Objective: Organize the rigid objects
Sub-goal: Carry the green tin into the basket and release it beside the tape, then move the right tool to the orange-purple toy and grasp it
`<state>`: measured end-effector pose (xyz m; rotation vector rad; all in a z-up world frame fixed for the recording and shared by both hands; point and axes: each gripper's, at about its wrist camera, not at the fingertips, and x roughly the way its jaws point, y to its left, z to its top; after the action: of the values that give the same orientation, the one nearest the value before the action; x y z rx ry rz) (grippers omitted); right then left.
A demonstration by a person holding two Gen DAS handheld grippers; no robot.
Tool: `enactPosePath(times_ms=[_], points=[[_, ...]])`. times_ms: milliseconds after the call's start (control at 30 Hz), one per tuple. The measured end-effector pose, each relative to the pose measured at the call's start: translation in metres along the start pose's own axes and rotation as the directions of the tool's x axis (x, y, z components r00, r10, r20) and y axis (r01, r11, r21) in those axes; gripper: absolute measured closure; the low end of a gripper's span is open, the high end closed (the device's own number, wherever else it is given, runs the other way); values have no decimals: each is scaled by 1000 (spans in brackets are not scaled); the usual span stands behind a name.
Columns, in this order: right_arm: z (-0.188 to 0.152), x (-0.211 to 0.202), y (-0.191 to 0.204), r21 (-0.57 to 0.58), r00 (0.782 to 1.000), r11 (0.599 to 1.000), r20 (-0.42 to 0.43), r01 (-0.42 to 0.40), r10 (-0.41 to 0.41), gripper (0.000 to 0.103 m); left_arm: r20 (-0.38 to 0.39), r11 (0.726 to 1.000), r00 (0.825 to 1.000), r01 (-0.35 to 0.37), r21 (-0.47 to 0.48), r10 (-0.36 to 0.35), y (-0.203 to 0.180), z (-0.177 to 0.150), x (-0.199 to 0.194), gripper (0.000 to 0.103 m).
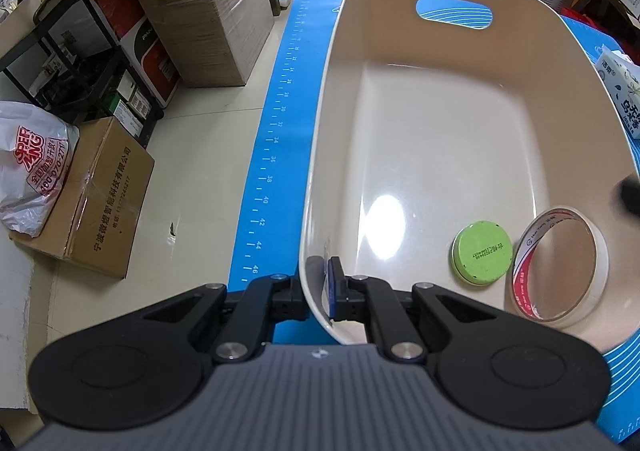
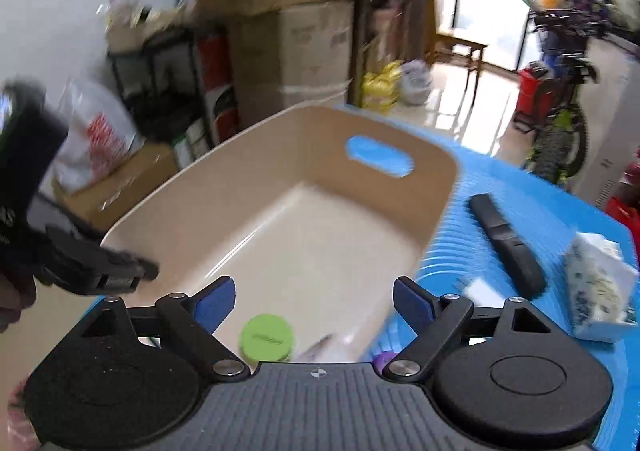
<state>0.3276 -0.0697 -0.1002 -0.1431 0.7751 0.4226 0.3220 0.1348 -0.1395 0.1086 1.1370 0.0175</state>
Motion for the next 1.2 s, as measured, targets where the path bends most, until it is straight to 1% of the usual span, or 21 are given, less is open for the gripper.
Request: enactPosePath(times_ms=[133, 200, 267, 367, 433, 500, 633, 733, 867, 1000, 1200], points=[[-8, -29, -31, 43, 995, 997, 79, 57, -60, 10, 0, 1000, 1000, -1, 0, 1, -1, 0, 0, 93], [-16, -34, -45, 47, 991, 995, 91, 90, -94, 9, 0, 1000, 1000, -2, 0, 2, -1, 0, 0, 93], [-25, -36, -60, 55, 990, 992, 74, 115, -118, 9, 0, 1000, 1000, -2, 1, 2, 0, -1, 0, 93], [-42, -30, -81, 75, 988, 985, 19, 152, -154, 9, -2, 1000, 1000, -1, 1, 1, 1, 0, 0, 93], [-56, -26, -85, 61, 984, 982, -3, 181, -181, 9, -2, 1000, 1000, -3, 2, 3, 0, 0, 0, 93], [-70, -20, -87, 46, 981, 981, -28, 191, -190, 9, -2, 1000, 1000, -4, 2, 4, 0, 1, 0, 93], [-88, -3, -84, 38, 981, 983, -82, 178, -174, 9, -3, 1000, 1000, -5, 3, 5, 0, 1, 0, 93], [-99, 10, -79, 35, 982, 987, -106, 158, -153, 9, -3, 1000, 1000, -5, 3, 5, 0, 1, 0, 93], [-97, 29, -69, 39, 986, 992, -118, 119, -113, 9, -2, 1000, 1000, -4, 3, 4, 0, 1, 0, 93], [-94, 44, -56, 12, 986, 994, -133, 107, -104, 10, -2, 1000, 1000, -5, 4, 5, -2, 1, 0, 93], [-88, 61, -46, -27, 984, 996, -154, 91, -94, 17, 0, 1000, 1000, -5, 4, 5, -3, 0, 1, 93]])
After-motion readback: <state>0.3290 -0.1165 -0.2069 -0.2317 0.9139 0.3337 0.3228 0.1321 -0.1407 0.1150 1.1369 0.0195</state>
